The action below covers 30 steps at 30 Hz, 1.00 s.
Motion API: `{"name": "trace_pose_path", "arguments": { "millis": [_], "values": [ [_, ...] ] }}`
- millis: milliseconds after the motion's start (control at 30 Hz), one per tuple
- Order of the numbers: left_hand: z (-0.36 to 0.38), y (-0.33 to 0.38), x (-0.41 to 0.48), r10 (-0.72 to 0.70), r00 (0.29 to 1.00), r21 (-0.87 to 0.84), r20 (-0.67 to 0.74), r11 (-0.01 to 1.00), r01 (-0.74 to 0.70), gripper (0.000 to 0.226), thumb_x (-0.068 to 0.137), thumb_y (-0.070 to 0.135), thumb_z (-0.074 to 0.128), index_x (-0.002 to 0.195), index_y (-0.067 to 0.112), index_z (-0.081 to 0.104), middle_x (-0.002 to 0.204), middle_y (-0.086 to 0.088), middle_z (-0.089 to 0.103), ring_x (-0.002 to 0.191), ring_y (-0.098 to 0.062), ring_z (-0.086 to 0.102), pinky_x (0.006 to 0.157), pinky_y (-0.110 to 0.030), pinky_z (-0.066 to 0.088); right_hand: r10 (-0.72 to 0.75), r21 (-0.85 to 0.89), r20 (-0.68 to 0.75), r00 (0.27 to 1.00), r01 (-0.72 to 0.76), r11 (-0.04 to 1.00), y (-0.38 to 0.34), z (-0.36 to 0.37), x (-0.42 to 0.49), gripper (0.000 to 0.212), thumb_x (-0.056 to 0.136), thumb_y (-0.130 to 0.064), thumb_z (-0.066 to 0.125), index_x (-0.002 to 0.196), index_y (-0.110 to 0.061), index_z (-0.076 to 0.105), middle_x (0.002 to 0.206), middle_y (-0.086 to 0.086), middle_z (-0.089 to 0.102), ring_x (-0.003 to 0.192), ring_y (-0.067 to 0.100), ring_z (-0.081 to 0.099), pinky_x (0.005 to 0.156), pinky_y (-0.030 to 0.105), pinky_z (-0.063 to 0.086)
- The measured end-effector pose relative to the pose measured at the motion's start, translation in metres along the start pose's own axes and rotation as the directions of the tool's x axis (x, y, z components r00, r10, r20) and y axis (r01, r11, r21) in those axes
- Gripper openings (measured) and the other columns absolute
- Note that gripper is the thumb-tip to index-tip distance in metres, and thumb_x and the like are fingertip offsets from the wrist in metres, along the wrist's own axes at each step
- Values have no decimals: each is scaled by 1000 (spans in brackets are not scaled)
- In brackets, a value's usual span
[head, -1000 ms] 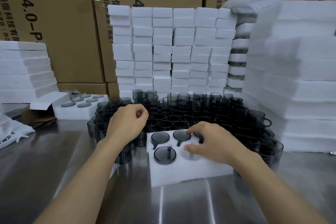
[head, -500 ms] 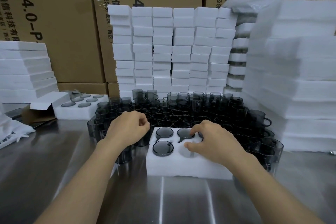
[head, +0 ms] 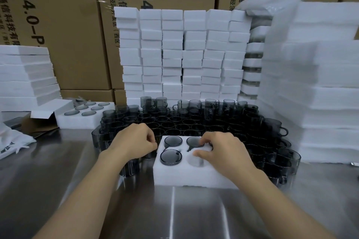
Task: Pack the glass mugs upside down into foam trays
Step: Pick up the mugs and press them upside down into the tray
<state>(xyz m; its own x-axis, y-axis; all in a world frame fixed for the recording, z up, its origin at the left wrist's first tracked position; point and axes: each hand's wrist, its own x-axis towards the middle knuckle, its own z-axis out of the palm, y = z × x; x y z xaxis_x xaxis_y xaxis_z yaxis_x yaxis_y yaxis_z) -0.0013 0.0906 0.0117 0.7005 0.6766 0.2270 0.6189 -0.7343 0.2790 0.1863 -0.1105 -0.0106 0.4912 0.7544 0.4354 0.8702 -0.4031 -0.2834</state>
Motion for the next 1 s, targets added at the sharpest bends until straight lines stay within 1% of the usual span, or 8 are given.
{"name": "trace_pose_path", "arguments": {
  "millis": [67, 167, 367, 467, 667, 800, 900, 1000],
  "values": [
    [-5, 1, -1, -13, 996, -46, -88, 999, 9, 18, 91, 38, 70, 74, 34, 75, 69, 15, 74, 69, -7, 69, 65, -30, 55, 4, 14, 3, 1000, -4, 1000, 1, 0, -1, 33, 85, -64, 75, 110, -41, 72, 75, -23, 47, 82, 11, 49, 67, 31, 35],
    [-12, 7, -2, -54, 966, -326, -252, 945, -32, 22, 95, 34, 68, 74, 33, 73, 70, 11, 72, 68, -13, 68, 69, -36, 58, 4, 3, 11, 1000, -4, 1000, -1, -1, -1, 34, 86, -64, 74, 110, -41, 71, 80, -20, 52, 82, 11, 51, 68, 32, 37],
    [-24, 42, -9, -93, 967, -827, -237, 542, -150, 39, 106, 25, 63, 70, 33, 73, 66, 20, 60, 67, 0, 54, 72, -31, 39, -37, -53, 10, 999, 38, 998, -7, -5, -6, 50, 89, -78, 53, 121, -42, 66, 107, -18, 58, 110, 14, 60, 92, 39, 43],
    [-21, 61, -17, -2, 980, -879, -200, 442, -178, 35, 106, 22, 62, 74, 32, 73, 75, 14, 61, 77, -7, 53, 72, -31, 38, -97, 53, -61, 993, 100, 994, -15, -9, -10, 70, 86, -89, 41, 138, -45, 57, 121, -21, 65, 118, 8, 59, 101, 42, 44],
    [-4, 82, -23, 120, 977, -929, -179, 306, -208, 19, 111, 17, 55, 108, 14, 73, 114, -13, 74, 105, -21, 68, 82, -36, 53, -15, 585, -220, 975, 144, 798, -25, -10, -14, 52, 88, -74, 66, 130, -46, 57, 104, -27, 75, 102, -2, 71, 90, 38, 59],
    [-3, 89, -27, 140, 977, -973, -162, 144, -182, 20, 109, 26, 63, 123, 20, 75, 125, -9, 76, 119, -26, 74, 84, -32, 61, 41, 542, -361, 932, 174, 822, -30, -12, -16, 63, 79, -68, 75, 133, -50, 48, 105, -24, 72, 99, 0, 70, 86, 37, 60],
    [2, 94, -31, 120, 981, -968, -150, 185, -170, 39, 90, 42, 82, 126, 32, 72, 121, 0, 79, 114, -21, 77, 92, -41, 62, 4, 482, -412, 911, 214, 849, -32, -11, -16, 65, 81, -51, 85, 131, -51, 45, 111, -23, 66, 94, 4, 68, 79, 40, 60],
    [2, 98, -33, 99, 993, -998, -64, 15, -66, 54, 85, 39, 87, 132, 21, 69, 118, -2, 79, 101, -19, 79, 76, -32, 60, -38, 454, -433, 901, 254, 854, -30, -8, -14, 69, 80, -41, 88, 133, -50, 46, 113, -28, 52, 97, 7, 61, 77, 34, 57]
  ]
}}
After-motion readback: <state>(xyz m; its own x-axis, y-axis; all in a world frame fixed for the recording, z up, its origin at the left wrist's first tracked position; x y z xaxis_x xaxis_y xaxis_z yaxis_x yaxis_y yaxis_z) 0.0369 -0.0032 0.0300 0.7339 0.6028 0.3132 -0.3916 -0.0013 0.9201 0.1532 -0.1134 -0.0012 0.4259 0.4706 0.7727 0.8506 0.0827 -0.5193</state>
